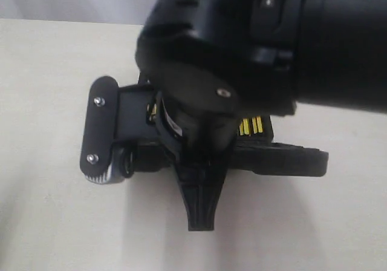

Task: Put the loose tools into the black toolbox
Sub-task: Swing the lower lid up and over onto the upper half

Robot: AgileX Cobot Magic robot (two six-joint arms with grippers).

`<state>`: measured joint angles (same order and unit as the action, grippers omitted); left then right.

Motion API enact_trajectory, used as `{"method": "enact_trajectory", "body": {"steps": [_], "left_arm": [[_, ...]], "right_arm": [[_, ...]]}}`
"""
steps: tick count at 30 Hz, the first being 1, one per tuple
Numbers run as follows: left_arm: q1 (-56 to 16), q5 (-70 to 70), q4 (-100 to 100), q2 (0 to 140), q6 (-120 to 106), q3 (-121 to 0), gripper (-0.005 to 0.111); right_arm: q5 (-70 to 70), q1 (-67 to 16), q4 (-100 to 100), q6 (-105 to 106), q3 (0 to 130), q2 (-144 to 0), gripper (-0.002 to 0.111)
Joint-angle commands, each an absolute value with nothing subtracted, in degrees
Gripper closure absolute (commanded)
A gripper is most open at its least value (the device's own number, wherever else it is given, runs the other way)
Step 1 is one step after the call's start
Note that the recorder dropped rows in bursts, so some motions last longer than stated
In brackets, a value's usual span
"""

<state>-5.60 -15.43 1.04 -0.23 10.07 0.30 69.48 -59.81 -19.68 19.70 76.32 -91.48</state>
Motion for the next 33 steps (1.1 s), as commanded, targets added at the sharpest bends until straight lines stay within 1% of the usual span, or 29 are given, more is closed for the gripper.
{"method": "enact_trajectory", "body": {"steps": [1,6,9,12,16,17,22,24,26,30,31,33], "left_arm": [[-5.93,-15.48,1.28,0.00,10.05,0.00,0.107],[-5.93,-15.48,1.28,0.00,10.05,0.00,0.107],[-5.93,-15.48,1.28,0.00,10.05,0.00,0.107],[-5.93,-15.48,1.28,0.00,10.05,0.00,0.107],[-5.93,-15.48,1.28,0.00,10.05,0.00,0.107],[-5.93,-15.48,1.28,0.00,10.05,0.00,0.107],[-5.93,-15.48,1.28,0.00,10.05,0.00,0.107],[-5.93,-15.48,1.28,0.00,10.05,0.00,0.107],[-5.93,-15.48,1.28,0.00,10.05,0.00,0.107],[-5.93,-15.48,1.28,0.00,10.05,0.00,0.107],[-5.93,-15.48,1.28,0.00,10.05,0.00,0.107],[-5.93,-15.48,1.28,0.00,10.05,0.00,0.107]], "right_arm": [[69.96,-60.08,-25.05,22.42,82.62,-90.30,0.109],[69.96,-59.82,-30.09,28.92,85.97,-90.56,0.109],[69.96,-57.65,-29.53,33.29,86.71,-91.51,0.109],[69.96,-53.45,-28.17,37.49,86.87,-93.45,0.109],[69.96,-47.16,-22.76,37.31,89.60,-96.54,0.109],[69.96,-45.06,-19.14,36.65,91.86,-97.44,0.109],[69.96,-40.94,-12.97,36.49,99.68,-101.10,0.109],[69.96,-35.66,-2.46,41.92,103.84,-104.44,0.109],[69.96,-31.56,3.19,47.02,105.81,-107.29,0.109],[69.96,-23.96,6.46,52.26,107.19,-113.41,0.109],[68.32,-22.78,6.54,52.65,107.19,-114.75,0.109],[60.64,-21.01,6.54,54.63,107.19,-117.81,0.109]]}}
